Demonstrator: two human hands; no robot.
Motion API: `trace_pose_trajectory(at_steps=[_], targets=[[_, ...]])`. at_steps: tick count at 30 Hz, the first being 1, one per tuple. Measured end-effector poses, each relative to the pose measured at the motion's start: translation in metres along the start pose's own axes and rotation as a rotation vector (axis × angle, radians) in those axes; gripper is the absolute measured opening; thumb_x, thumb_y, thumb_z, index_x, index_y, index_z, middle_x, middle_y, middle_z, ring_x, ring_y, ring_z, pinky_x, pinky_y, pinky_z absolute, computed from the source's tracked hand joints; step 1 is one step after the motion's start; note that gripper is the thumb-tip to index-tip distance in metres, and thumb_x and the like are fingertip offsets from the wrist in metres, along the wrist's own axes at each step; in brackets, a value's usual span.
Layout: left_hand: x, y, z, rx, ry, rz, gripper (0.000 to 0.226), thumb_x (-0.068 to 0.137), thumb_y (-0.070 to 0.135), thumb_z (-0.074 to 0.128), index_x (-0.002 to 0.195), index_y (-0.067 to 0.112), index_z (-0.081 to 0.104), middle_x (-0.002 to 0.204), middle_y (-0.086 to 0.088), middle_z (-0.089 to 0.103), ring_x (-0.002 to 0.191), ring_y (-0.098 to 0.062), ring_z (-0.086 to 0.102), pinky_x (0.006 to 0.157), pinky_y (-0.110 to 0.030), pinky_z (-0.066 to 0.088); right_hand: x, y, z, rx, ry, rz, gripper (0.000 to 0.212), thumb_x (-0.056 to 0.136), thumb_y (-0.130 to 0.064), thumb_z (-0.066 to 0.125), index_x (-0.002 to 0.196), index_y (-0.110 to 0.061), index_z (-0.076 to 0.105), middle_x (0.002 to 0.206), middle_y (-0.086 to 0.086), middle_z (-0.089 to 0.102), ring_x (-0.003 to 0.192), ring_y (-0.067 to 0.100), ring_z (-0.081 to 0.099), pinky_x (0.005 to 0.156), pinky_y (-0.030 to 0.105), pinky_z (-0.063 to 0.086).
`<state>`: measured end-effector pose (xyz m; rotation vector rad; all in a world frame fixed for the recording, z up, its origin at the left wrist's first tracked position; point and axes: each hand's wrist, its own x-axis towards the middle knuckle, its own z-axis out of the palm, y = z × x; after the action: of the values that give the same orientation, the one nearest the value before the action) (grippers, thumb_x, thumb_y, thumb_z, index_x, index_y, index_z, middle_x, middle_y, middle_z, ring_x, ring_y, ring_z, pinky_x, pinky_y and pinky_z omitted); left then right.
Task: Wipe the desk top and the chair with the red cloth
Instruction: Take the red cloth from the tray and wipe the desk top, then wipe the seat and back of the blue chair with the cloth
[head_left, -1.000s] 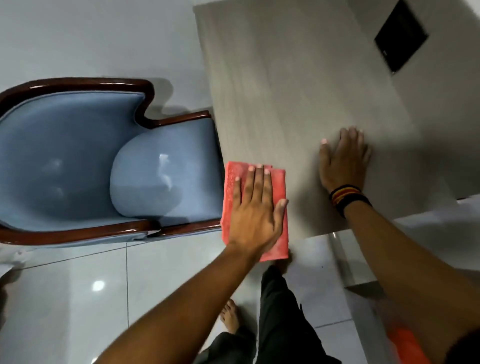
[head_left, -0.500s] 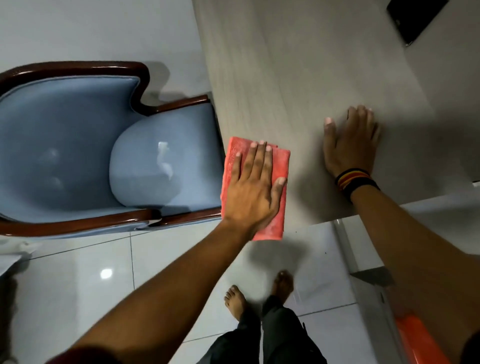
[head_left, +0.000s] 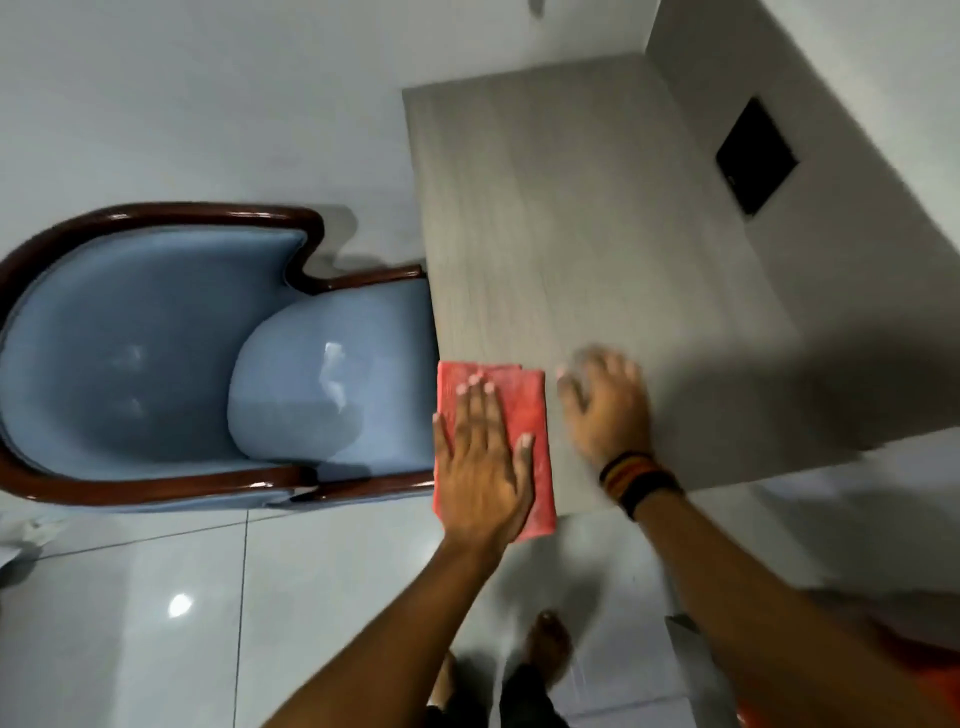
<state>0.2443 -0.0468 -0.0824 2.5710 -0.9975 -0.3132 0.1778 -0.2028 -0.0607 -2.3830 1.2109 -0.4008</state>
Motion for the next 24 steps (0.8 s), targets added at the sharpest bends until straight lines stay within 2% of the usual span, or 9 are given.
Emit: trace_pose_trajectory(at_steps=[3, 6, 9, 12, 15, 16, 20, 23, 24], targets=[[-0.023, -0.012, -0.011, -0.376, -0.086, -0.379, 0.094, 0.097, 0.072, 0.039, 0.166, 0.016, 0.010, 0.172, -0.014, 0.027, 0.158, -0.035, 0.031, 0.125, -0.056, 0.036, -0.034, -0.047, 0.011, 0.063, -0.208, 0.096, 0.053, 0.094, -0.043, 0.065, 0.138, -0.014, 0.061, 0.130, 0.013, 0.063, 0.120, 0.036, 0.061, 0.104, 0.047, 0.053], [-0.032, -0.021, -0.027, -0.646, -0.182, -0.533, 0.063, 0.092, 0.063, 0.063, 0.136, 0.019, 0.056, 0.127, -0.008, 0.074, 0.114, -0.031, 0.070, 0.096, -0.046, 0.058, -0.030, -0.079, 0.016, 0.269, -0.255, 0.400, 0.054, 0.082, -0.038, 0.077, 0.129, -0.017, 0.061, 0.128, 0.010, 0.067, 0.117, 0.034, 0.068, 0.101, 0.045, 0.058], [-0.017, -0.046, -0.045, -0.819, -0.247, -0.650, 0.017, 0.091, 0.027, 0.075, 0.096, 0.012, 0.071, 0.089, -0.009, 0.078, 0.082, -0.030, 0.072, 0.079, -0.047, 0.061, -0.010, -0.113, 0.028, 0.396, -0.372, 0.482, 0.035, 0.067, -0.031, 0.082, 0.097, -0.016, 0.075, 0.099, 0.008, 0.080, 0.094, 0.031, 0.076, 0.088, 0.044, 0.063], [0.009, -0.094, -0.060, -1.104, -0.332, -0.720, 0.010, 0.086, 0.004, 0.075, 0.079, -0.001, 0.074, 0.072, -0.013, 0.071, 0.070, -0.024, 0.065, 0.070, -0.045, 0.058, 0.010, -0.155, 0.061, 0.422, -0.499, 0.417, 0.017, 0.053, -0.034, 0.075, 0.058, -0.018, 0.072, 0.057, -0.004, 0.062, 0.063, 0.020, 0.060, 0.065, 0.041, 0.056], [0.055, -0.166, -0.078, -1.167, -0.347, -0.729, 0.026, 0.087, -0.002, 0.074, 0.065, 0.008, 0.067, 0.053, -0.001, 0.066, 0.050, -0.016, 0.059, 0.053, -0.025, 0.051, 0.042, -0.204, 0.105, 0.456, -0.533, 0.410, 0.014, 0.066, -0.019, 0.077, 0.073, -0.007, 0.075, 0.072, 0.005, 0.069, 0.066, 0.018, 0.061, 0.073, 0.047, 0.061], [0.073, -0.188, -0.084, -1.162, -0.320, -0.731, 0.030, 0.088, -0.008, 0.072, 0.066, 0.011, 0.066, 0.053, 0.000, 0.068, 0.051, -0.015, 0.060, 0.052, -0.025, 0.052, 0.052, -0.215, 0.116, 0.476, -0.528, 0.417, 0.005, 0.073, -0.010, 0.078, 0.075, -0.010, 0.074, 0.079, 0.007, 0.073, 0.066, 0.018, 0.064, 0.078, 0.049, 0.063], [0.161, -0.281, -0.099, -1.058, -0.245, -0.648, 0.023, 0.084, -0.014, 0.075, 0.080, 0.008, 0.068, 0.077, -0.013, 0.068, 0.075, -0.022, 0.060, 0.066, -0.028, 0.053, 0.095, -0.256, 0.174, 0.467, -0.436, 0.355, 0.017, 0.075, 0.000, 0.080, 0.081, -0.008, 0.067, 0.076, 0.006, 0.068, 0.069, 0.015, 0.062, 0.072, 0.042, 0.059], [0.215, -0.338, -0.088, -0.791, -0.215, -0.494, 0.009, 0.087, -0.001, 0.076, 0.092, 0.005, 0.073, 0.085, -0.014, 0.074, 0.082, -0.027, 0.068, 0.074, -0.035, 0.053, 0.096, -0.265, 0.222, 0.413, -0.398, 0.178, 0.023, 0.081, -0.009, 0.081, 0.081, -0.022, 0.062, 0.076, -0.008, 0.066, 0.069, -0.002, 0.060, 0.066, 0.011, 0.048], [0.228, -0.357, -0.082, -0.692, -0.240, -0.433, 0.014, 0.088, 0.001, 0.074, 0.102, 0.005, 0.074, 0.097, -0.015, 0.078, 0.092, -0.032, 0.073, 0.083, -0.040, 0.057, 0.088, -0.263, 0.241, 0.388, -0.397, 0.140, 0.020, 0.084, -0.013, 0.078, 0.085, -0.025, 0.063, 0.081, -0.008, 0.069, 0.076, -0.002, 0.063, 0.070, 0.009, 0.048]])
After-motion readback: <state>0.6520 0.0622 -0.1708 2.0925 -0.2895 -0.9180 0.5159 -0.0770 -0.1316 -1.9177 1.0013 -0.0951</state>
